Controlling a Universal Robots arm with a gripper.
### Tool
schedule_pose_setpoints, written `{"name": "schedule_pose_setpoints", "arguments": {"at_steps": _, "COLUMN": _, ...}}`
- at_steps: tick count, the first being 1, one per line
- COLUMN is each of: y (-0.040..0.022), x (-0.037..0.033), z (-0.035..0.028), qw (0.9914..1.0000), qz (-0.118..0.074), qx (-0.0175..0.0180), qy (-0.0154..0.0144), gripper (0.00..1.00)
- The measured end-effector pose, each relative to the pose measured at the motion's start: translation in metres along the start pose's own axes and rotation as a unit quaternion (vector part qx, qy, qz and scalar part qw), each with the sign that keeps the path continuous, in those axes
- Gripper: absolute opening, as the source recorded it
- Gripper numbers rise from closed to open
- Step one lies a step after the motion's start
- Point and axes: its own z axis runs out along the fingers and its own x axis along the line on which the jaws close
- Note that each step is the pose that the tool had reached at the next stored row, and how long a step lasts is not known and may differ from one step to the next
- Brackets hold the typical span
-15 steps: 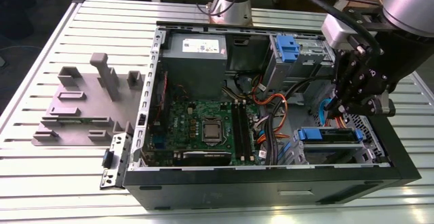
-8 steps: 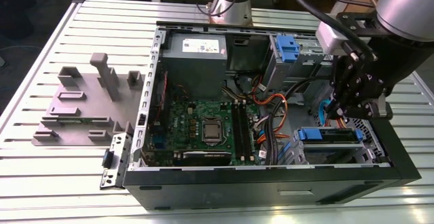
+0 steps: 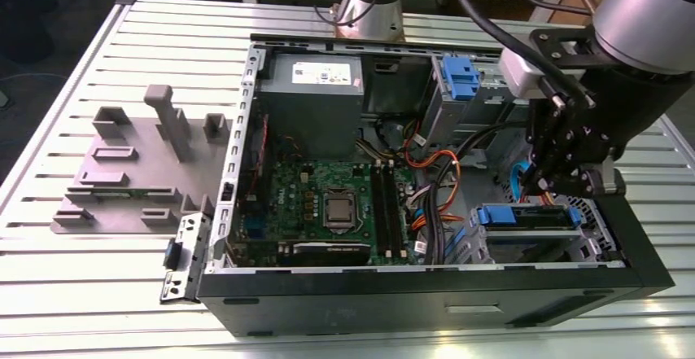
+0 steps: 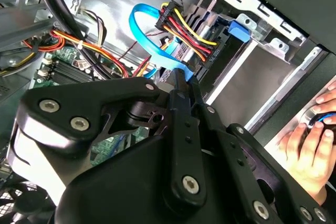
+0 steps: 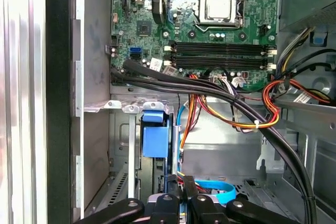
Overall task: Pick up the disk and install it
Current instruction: 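Insert the second disk wire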
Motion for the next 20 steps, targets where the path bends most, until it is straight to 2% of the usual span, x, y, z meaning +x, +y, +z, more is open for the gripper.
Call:
{"name": "schedule_pose_setpoints", "arguments": {"at_steps": 6, "y": 0.0005, "x": 0.0007, "z": 0.0003, "qw": 1.0, "qz": 0.0, "qx": 0.0006, "qy": -0.0001, "gripper": 0.16}}
{"name": "schedule_pose_setpoints", "arguments": {"at_steps": 13, "y": 0.0028, "x": 0.0125, "z": 0.0033, "qw": 1.0, "qz": -0.001, "qx": 0.0027, "qy": -0.0001, "gripper": 0.16}}
{"name": "schedule_pose_setpoints", "arguments": {"at_steps": 20, "y": 0.0055, "x": 0.0141, "z": 0.0073, "qw": 0.99997, "qz": -0.004, "qx": 0.0064, "qy": -0.0003, "gripper": 0.16}}
